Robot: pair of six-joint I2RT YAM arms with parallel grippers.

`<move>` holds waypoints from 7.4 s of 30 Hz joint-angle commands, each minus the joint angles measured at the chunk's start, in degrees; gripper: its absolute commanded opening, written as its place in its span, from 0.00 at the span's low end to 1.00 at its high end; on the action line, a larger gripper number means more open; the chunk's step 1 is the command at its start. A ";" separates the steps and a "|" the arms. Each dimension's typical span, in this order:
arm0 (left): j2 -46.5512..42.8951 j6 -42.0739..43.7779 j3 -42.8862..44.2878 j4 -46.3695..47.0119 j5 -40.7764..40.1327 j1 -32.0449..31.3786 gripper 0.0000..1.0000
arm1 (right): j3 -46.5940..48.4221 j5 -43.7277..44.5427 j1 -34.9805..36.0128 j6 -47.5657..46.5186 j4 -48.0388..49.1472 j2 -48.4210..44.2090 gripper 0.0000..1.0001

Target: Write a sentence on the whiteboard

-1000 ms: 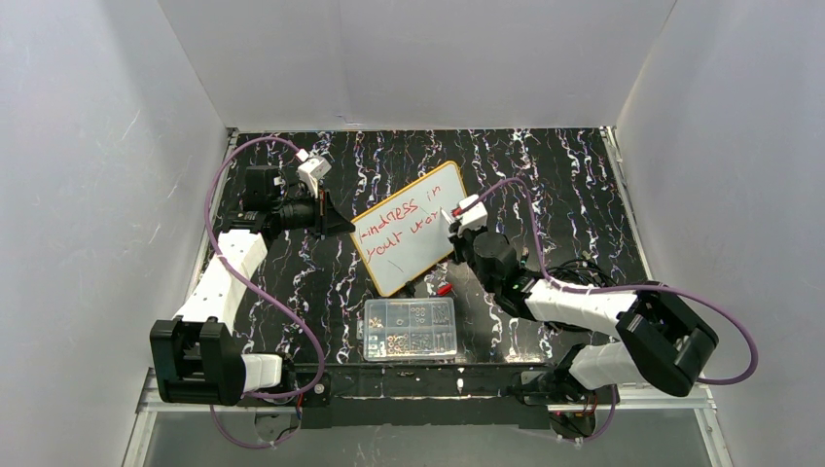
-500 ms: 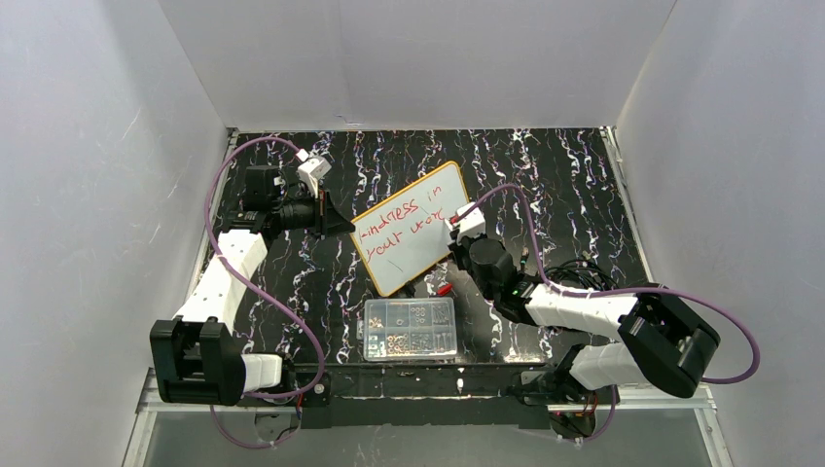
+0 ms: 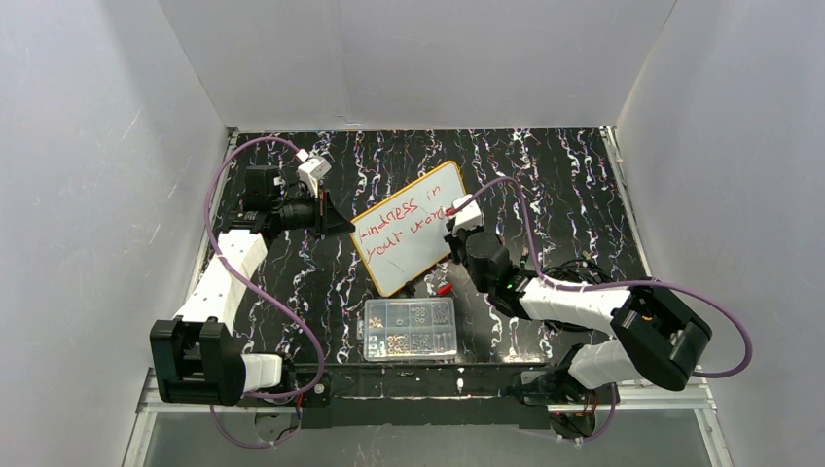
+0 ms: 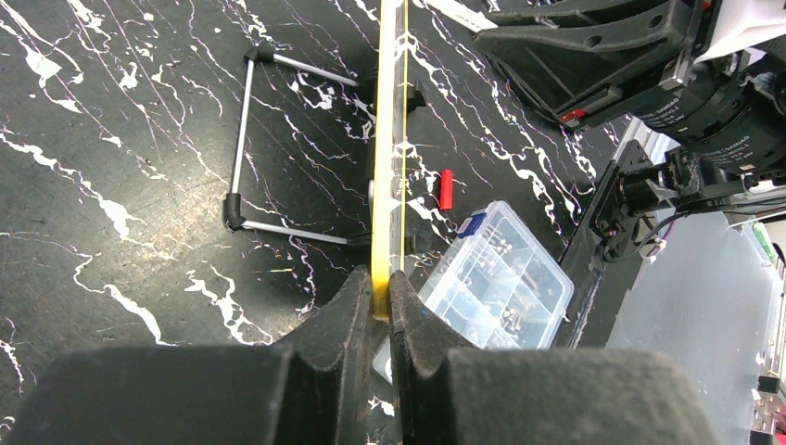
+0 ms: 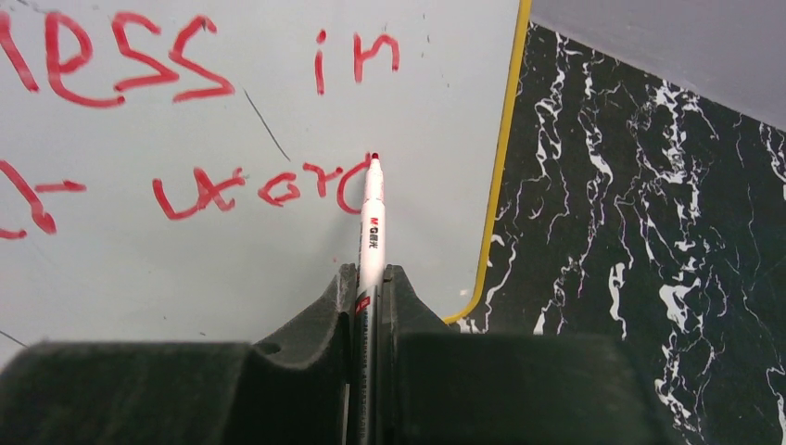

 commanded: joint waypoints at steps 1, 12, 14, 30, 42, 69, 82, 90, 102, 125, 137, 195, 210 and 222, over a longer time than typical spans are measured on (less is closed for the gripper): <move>-2.44 0.89 -0.37 -0.13 2.11 -0.12 0.00 | 3.52 0.54 0.15 -1.78 5.15 1.08 0.01; -2.48 0.83 -0.39 -0.13 2.07 -0.13 0.00 | 4.86 0.63 0.07 -2.76 5.87 2.91 0.01; -2.48 0.83 -0.35 -0.13 2.07 -0.12 0.00 | 3.85 0.42 0.11 -2.20 5.75 2.59 0.01; -2.53 0.79 -0.35 -0.05 2.16 -0.12 0.00 | -1.56 0.77 0.33 2.98 0.80 0.13 0.01; -2.64 0.82 -0.48 0.04 2.07 -0.16 0.00 | -0.14 6.03 0.33 1.89 1.53 -1.29 0.01; -2.48 0.68 -0.35 0.30 2.34 -0.12 0.00 | 3.64 0.82 -2.22 -3.11 6.67 2.72 0.01; -2.40 0.60 -0.40 0.31 2.34 -0.12 0.00 | -0.01 -0.42 -0.75 -0.68 2.66 0.42 0.01; -2.33 0.59 -0.40 0.31 2.34 -0.12 0.00 | -0.29 3.80 -0.55 -0.23 1.71 0.48 0.01; -2.64 0.59 -0.44 0.31 2.30 -0.12 0.00 | 1.75 5.97 -0.55 0.05 0.55 2.79 0.01; -2.70 0.50 -0.44 0.39 2.42 -0.12 0.00 | -1.19 7.92 -0.35 -0.27 -0.63 -4.93 0.01; -2.85 0.52 -0.53 0.39 2.42 -0.12 0.00 | 0.07 5.82 -1.84 -1.25 2.93 -0.44 0.01; -25.66 -0.08 -6.69 7.60 -18.84 -2.96 0.73 | 20.35 -26.65 -3.01 18.92 -62.97 -25.64 0.01; -22.33 -1.30 -2.02 0.67 -4.81 -33.65 0.70 | 27.68 -63.79 -3.01 25.40 -67.87 -16.75 0.01; -10.37 4.88 -1.01 -5.32 -6.24 -47.41 0.64 | 28.85 -74.33 -3.01 26.16 -65.41 -13.99 0.01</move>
